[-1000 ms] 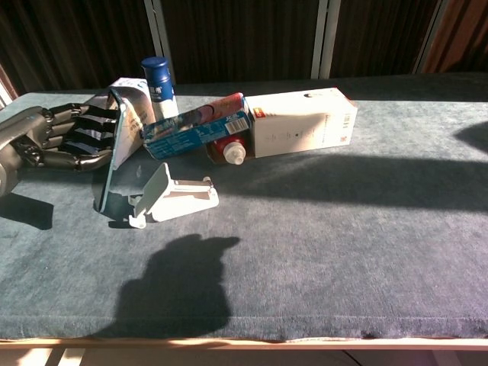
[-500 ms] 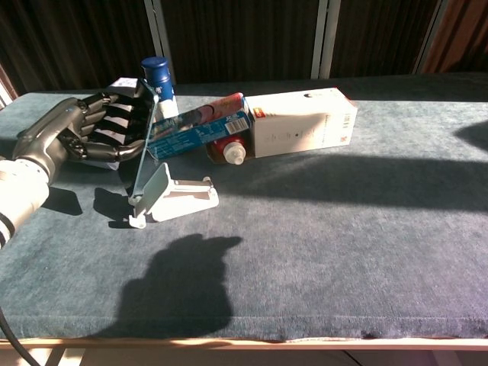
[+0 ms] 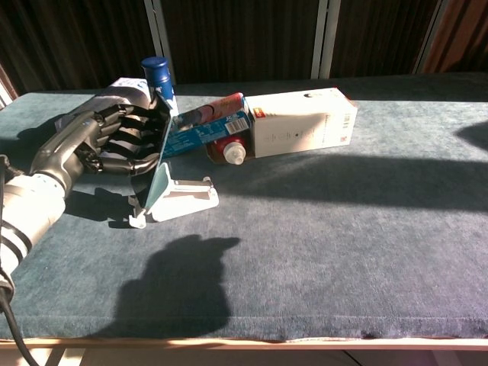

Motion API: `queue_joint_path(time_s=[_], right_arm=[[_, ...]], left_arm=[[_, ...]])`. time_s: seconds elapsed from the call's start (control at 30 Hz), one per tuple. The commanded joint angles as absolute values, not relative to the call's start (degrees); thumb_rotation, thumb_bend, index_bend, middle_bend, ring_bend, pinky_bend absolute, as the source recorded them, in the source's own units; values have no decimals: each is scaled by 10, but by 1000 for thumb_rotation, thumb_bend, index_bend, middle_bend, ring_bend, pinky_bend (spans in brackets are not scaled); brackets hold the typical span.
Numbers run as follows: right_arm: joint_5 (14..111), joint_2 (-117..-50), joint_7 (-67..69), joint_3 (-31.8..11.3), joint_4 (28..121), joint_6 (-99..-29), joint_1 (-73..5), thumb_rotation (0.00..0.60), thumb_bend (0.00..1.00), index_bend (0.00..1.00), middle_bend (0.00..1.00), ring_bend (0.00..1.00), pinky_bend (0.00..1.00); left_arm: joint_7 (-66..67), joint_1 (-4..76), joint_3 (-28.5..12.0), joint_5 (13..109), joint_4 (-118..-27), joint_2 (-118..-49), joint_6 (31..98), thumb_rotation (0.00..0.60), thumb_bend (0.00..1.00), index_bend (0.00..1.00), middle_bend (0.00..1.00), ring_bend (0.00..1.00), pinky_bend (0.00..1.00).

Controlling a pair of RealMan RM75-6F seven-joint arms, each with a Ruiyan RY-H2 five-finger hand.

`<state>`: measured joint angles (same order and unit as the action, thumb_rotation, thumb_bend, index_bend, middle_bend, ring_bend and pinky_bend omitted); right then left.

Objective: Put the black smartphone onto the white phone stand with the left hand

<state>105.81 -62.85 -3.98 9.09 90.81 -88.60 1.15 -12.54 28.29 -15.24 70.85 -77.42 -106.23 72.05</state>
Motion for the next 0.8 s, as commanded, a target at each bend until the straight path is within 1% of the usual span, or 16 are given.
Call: queue_joint_path(time_s=[0.03,0.33,0.47,0.8], right_arm=[[1059,-628,-38,91,907,-888,12,600,249,0,0,0,0],[1061,-627,-34,92,906,-891,13,600,249,0,0,0,0],[1060,-626,-34,92,906,-892,13,600,249,0,0,0,0],[1060,-626,-34,92,906,-893,13,600,249,0,0,0,0]], left_arm=[[-131,284,-149,713,-761,-1069,718,600,424,897,1000,738,600],[-147,283,-138,732,-728,-1080,716,600,424,897,1000,738,600],[-176,283,-130,746,-715,-1075,704,600,424,897,1000,738,600],[-200,284,-123,756,-687,-1079,693,600,425,897,1000,737,601]])
